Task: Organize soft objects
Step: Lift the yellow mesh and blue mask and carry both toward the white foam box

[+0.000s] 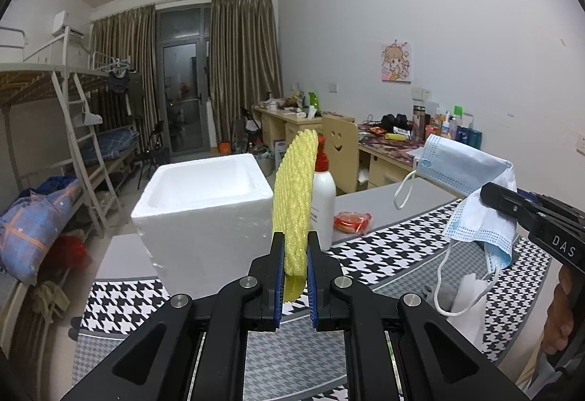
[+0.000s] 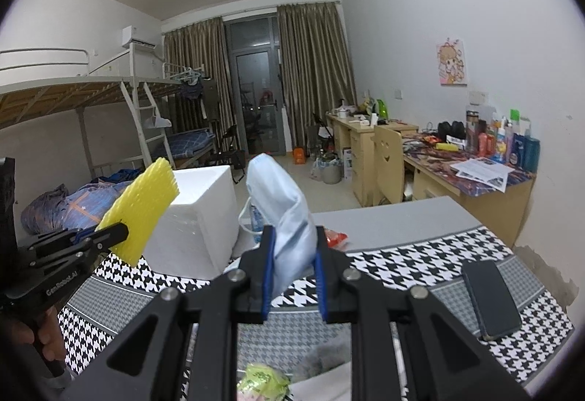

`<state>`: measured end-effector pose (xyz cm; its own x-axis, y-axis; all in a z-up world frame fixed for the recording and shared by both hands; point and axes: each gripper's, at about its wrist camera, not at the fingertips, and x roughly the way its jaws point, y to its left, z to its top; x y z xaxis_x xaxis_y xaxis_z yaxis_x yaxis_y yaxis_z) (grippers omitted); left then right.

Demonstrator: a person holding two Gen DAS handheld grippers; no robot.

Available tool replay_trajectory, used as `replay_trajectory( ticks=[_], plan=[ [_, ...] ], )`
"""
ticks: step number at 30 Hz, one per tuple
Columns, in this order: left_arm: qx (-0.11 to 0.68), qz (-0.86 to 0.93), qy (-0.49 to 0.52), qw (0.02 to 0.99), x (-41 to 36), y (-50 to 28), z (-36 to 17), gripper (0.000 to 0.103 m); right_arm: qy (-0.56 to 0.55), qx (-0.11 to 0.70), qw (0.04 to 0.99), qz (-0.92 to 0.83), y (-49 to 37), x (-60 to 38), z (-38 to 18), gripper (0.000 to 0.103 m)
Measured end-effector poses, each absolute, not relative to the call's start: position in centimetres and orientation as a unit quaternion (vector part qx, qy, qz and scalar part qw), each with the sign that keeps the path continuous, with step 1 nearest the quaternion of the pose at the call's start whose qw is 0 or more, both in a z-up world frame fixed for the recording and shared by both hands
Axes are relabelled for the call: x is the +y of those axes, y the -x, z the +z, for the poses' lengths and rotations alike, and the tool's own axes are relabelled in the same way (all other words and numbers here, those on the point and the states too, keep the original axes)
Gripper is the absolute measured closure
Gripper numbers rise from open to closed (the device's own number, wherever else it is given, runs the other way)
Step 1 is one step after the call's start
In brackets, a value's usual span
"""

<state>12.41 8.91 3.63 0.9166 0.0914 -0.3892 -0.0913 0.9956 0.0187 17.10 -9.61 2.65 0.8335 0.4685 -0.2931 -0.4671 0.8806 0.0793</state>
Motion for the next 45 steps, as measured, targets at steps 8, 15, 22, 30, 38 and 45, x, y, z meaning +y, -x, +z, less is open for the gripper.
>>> replay_trajectory(
  ticks=[8,15,22,30,38,45],
  plan=[
    [0.19,0.063,-0.001,0.98,9.9,-12.8,4.0,0.092,0.009,0.151,0.952,0.265,-17.7,-8.0,3.1,0.08],
    [0.186,0.073,-0.003,0.98,11.3,-13.1,4.2,0.092,0.02,0.15,0.95,0.274,-18.5,-6.6,3.4,0.08],
    [0.187,0.087,-0.003,0.979,12.3,-14.0,4.3,0.092,0.037,0.143,0.947,0.285,-19.2,-5.0,4.0,0.08],
    [0.179,0.095,-0.003,0.979,12.7,-14.3,4.7,0.092,0.049,0.149,0.94,0.304,-19.9,-3.3,4.2,0.08],
    [0.178,0.104,-0.002,0.978,13.6,-15.1,4.8,0.092,0.058,0.142,0.94,0.305,-20.8,-1.5,4.6,0.08],
    [0.174,0.117,-0.004,0.978,14.3,-15.9,5.3,0.092,0.054,0.135,0.939,0.312,-21.3,-0.8,5.0,0.08]
  ],
)
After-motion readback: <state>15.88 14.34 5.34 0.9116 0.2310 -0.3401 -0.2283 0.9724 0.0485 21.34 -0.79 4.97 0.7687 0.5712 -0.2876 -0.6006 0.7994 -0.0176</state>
